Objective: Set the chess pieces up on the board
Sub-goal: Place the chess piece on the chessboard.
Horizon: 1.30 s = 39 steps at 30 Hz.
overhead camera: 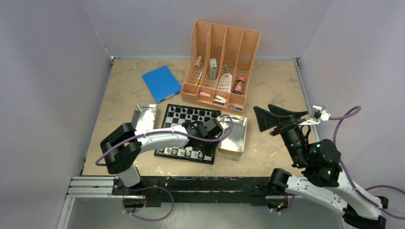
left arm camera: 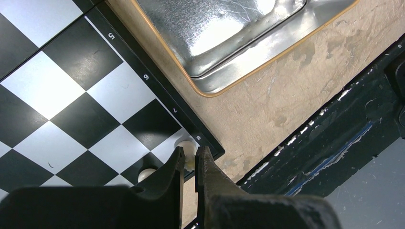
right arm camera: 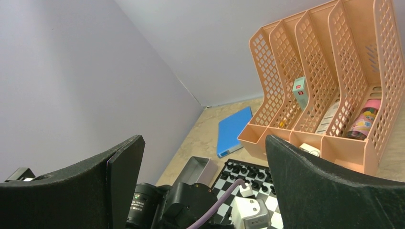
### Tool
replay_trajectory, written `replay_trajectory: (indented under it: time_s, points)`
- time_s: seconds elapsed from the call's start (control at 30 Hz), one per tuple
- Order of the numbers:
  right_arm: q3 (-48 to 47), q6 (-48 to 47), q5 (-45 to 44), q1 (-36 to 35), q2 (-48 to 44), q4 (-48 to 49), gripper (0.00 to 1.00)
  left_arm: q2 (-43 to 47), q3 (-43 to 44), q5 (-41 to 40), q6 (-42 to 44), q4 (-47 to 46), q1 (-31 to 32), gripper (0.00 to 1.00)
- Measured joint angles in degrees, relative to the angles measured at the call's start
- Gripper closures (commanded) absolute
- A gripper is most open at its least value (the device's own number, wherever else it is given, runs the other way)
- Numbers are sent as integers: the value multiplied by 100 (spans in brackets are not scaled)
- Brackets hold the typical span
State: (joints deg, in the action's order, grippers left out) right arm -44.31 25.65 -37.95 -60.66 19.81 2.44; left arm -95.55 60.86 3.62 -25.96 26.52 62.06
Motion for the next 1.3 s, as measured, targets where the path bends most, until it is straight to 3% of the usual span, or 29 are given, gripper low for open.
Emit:
replay_trajectory:
  time_s: [1.3]
  points:
    - [96, -116, 153, -4, 153, 98, 1, 26, -2, -114, -2, 188, 59, 81]
